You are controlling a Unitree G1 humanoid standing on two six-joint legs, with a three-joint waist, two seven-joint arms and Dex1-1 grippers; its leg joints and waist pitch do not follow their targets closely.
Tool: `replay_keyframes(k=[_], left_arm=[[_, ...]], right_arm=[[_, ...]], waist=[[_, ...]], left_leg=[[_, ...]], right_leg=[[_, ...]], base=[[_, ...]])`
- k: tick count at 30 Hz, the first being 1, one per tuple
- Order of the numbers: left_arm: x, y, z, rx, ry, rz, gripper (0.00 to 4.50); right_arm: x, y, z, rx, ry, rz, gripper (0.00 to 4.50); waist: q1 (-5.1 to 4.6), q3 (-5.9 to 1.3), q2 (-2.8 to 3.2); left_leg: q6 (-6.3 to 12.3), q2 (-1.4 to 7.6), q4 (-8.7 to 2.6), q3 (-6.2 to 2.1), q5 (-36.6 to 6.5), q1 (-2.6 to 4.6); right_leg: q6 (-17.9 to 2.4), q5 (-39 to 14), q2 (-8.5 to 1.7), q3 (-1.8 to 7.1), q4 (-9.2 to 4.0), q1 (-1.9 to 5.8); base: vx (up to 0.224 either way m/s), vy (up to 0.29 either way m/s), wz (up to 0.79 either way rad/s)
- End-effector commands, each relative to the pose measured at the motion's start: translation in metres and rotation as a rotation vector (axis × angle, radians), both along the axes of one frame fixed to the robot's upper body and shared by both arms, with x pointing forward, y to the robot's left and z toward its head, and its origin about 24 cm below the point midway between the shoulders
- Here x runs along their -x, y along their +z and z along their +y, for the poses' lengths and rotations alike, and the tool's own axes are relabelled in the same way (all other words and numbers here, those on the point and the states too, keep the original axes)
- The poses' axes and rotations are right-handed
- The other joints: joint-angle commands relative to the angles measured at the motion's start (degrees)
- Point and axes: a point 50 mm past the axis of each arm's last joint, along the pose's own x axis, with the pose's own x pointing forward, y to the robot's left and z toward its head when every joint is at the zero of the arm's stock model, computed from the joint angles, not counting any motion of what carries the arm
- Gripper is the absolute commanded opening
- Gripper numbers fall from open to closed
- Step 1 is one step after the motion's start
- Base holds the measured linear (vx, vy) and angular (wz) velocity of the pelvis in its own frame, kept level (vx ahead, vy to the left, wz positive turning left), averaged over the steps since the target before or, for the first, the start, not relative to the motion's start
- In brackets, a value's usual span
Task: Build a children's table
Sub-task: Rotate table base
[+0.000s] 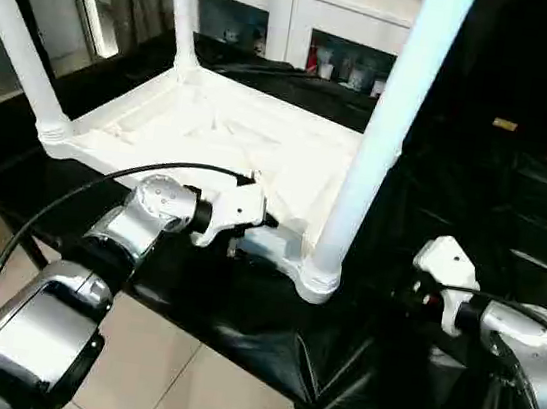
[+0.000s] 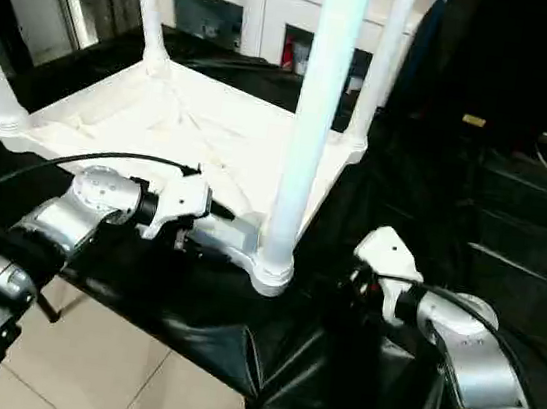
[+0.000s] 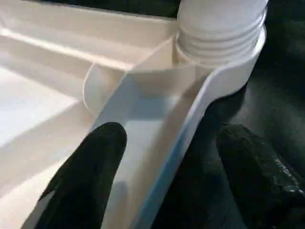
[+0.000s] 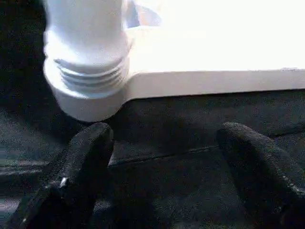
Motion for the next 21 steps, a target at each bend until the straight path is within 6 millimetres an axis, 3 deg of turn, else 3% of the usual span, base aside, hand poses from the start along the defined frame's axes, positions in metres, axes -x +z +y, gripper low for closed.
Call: replay_keyframes(k=[1, 7, 8, 9, 10, 12, 13, 17, 18, 21], left_arm=[[-0.005, 0.004, -0.007, -0.049, -0.024, -0.052, 3.25], [-0.009, 0.002, -0.012, -0.085, -0.001, -0.075, 2.69], [-0.009, 0.002, -0.012, -0.083, 0.004, -0.077, 2.63], [-0.010, 0.002, -0.014, -0.078, 0.010, -0.080, 2.58], [-0.010, 0.002, -0.014, -0.078, 0.010, -0.080, 2.58], [-0.010, 0.002, -0.015, -0.074, 0.014, -0.083, 2.33], [-0.010, 0.000, -0.013, -0.091, 0.013, -0.077, 2.25], [-0.010, -0.001, -0.012, -0.106, 0.011, -0.071, 1.89], [-0.010, -0.001, -0.011, -0.122, 0.010, -0.063, 1.77], [-0.010, -0.003, -0.010, -0.139, 0.009, -0.028, 1.59]], right_arm=[[0.004, 0.006, 0.000, 0.010, 0.021, 0.001, 3.92], [0.010, 0.008, -0.004, 0.033, 0.018, 0.011, 3.92], [0.011, 0.008, -0.005, 0.035, 0.017, 0.012, 3.92], [0.012, 0.009, -0.005, 0.039, 0.019, 0.014, 3.92], [0.012, 0.009, -0.005, 0.039, 0.019, 0.014, 3.92], [0.013, 0.009, -0.006, 0.045, 0.022, 0.017, 3.92], [0.014, 0.009, -0.006, 0.047, 0.020, 0.018, 3.92], [0.015, 0.010, -0.006, 0.048, 0.017, 0.019, 3.92], [0.016, 0.010, -0.007, 0.050, 0.014, 0.019, 3.92], [0.018, 0.009, -0.007, 0.061, 0.007, 0.023, 3.92]], waist=[[0.25, -4.23, 0.03], [0.49, -4.09, -0.23], [0.54, -4.07, 0.05], [0.46, -4.04, -0.12], [0.49, -4.06, 0.28], [0.44, -3.97, 0.04], [0.37, -3.95, 0.31], [0.39, -3.92, 0.22], [0.41, -3.90, 0.64], [0.36, -3.89, 0.45]], left_leg=[[4.31, 0.64, -3.46, 0.09, -10.83, 0.62], [4.44, 0.55, -3.41, 0.13, -10.72, 0.54], [4.38, 0.58, -3.42, 0.11, -10.86, 0.60], [4.27, 0.61, -3.47, 0.11, -11.32, 0.59], [4.15, 0.59, -3.43, 0.12, -11.60, 0.70], [3.84, 0.57, -3.52, 0.08, -12.80, 0.70], [3.67, 0.58, -3.57, 0.06, -13.15, 0.76], [3.76, 0.56, -3.57, 0.01, -12.81, 0.65], [3.67, 0.52, -3.55, -0.01, -12.89, 0.68], [3.64, 0.54, -3.61, -0.04, -12.95, 0.61]], right_leg=[[-14.60, -4.98, -2.57, 1.76, -3.99, 3.53], [-14.30, -5.69, -2.54, 1.81, -4.21, 3.64], [-14.27, -6.06, -2.62, 1.82, -4.24, 3.60], [-14.22, -6.88, -2.63, 1.79, -4.38, 3.57], [-14.29, -7.16, -2.59, 1.79, -4.42, 3.49], [-14.03, -9.01, -2.57, 1.73, -4.68, 3.52], [-13.74, -9.64, -2.53, 1.74, -4.83, 3.49], [-13.29, -10.48, -2.58, 1.73, -4.82, 3.47], [-13.27, -10.70, -2.60, 1.73, -4.87, 3.43], [-13.42, -10.54, -2.57, 1.69, -4.90, 3.47]], base=[[0.000, 0.000, 0.00], [0.000, 0.000, 0.00], [0.000, 0.000, 0.00], [0.000, 0.000, 0.00], [0.000, 0.000, 0.00], [0.000, 0.000, 0.00], [0.000, 0.000, 0.00], [0.000, 0.000, 0.00], [0.000, 0.000, 0.00], [0.000, 0.000, 0.00]])
